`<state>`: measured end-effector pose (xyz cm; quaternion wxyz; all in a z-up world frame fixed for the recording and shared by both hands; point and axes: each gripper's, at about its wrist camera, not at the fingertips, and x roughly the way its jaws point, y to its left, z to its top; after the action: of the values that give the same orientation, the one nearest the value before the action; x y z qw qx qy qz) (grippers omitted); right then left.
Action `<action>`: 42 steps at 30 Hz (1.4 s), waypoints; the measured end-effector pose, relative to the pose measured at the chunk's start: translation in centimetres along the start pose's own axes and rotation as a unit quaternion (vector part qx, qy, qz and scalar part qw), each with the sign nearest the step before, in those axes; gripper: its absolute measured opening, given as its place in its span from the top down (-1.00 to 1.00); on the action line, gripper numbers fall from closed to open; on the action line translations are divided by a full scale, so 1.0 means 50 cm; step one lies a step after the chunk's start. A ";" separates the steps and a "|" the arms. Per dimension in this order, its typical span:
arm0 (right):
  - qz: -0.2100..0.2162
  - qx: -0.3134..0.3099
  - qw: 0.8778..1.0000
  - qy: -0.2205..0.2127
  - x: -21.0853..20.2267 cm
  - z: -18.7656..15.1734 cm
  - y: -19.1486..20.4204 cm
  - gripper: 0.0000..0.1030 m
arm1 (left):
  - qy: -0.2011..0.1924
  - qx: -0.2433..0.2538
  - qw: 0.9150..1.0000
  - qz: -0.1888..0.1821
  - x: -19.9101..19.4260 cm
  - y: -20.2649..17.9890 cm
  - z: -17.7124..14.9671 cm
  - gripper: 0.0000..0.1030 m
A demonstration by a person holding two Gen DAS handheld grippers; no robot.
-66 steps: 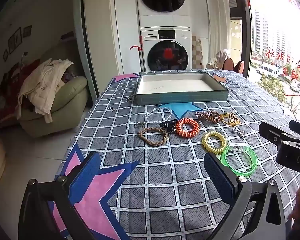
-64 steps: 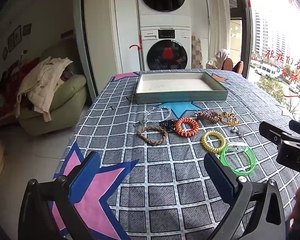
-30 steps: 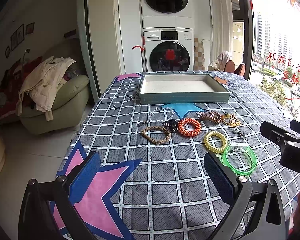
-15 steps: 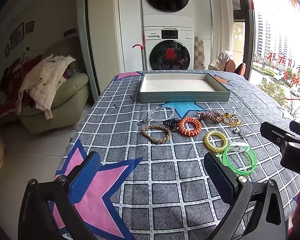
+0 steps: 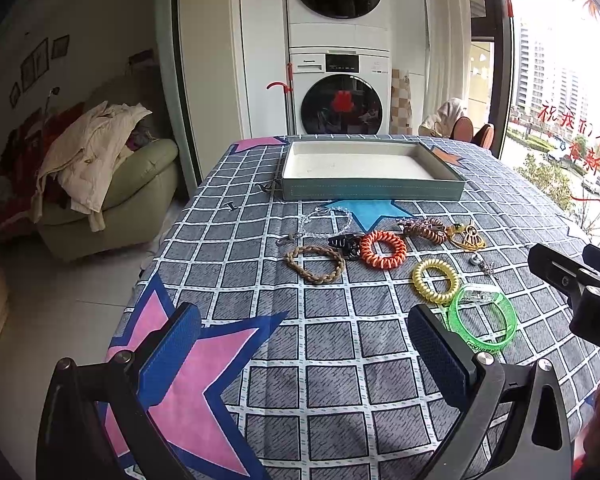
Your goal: Organize jewelry
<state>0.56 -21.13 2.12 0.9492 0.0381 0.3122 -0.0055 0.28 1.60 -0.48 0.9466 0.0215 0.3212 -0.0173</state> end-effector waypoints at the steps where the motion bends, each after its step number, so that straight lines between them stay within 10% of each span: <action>1: 0.000 0.001 1.000 0.000 0.000 0.000 -0.001 -1.00 | 0.000 -0.001 1.000 0.000 0.000 0.001 0.000 -1.00; 42: 0.002 0.004 1.000 0.004 -0.002 -0.006 -0.005 -1.00 | 0.011 -0.006 1.000 -0.001 0.004 0.001 -0.003 -1.00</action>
<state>0.29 -21.37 1.91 0.9479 0.0425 0.3157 -0.0051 0.33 1.65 -0.72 0.9430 0.0160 0.3319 -0.0161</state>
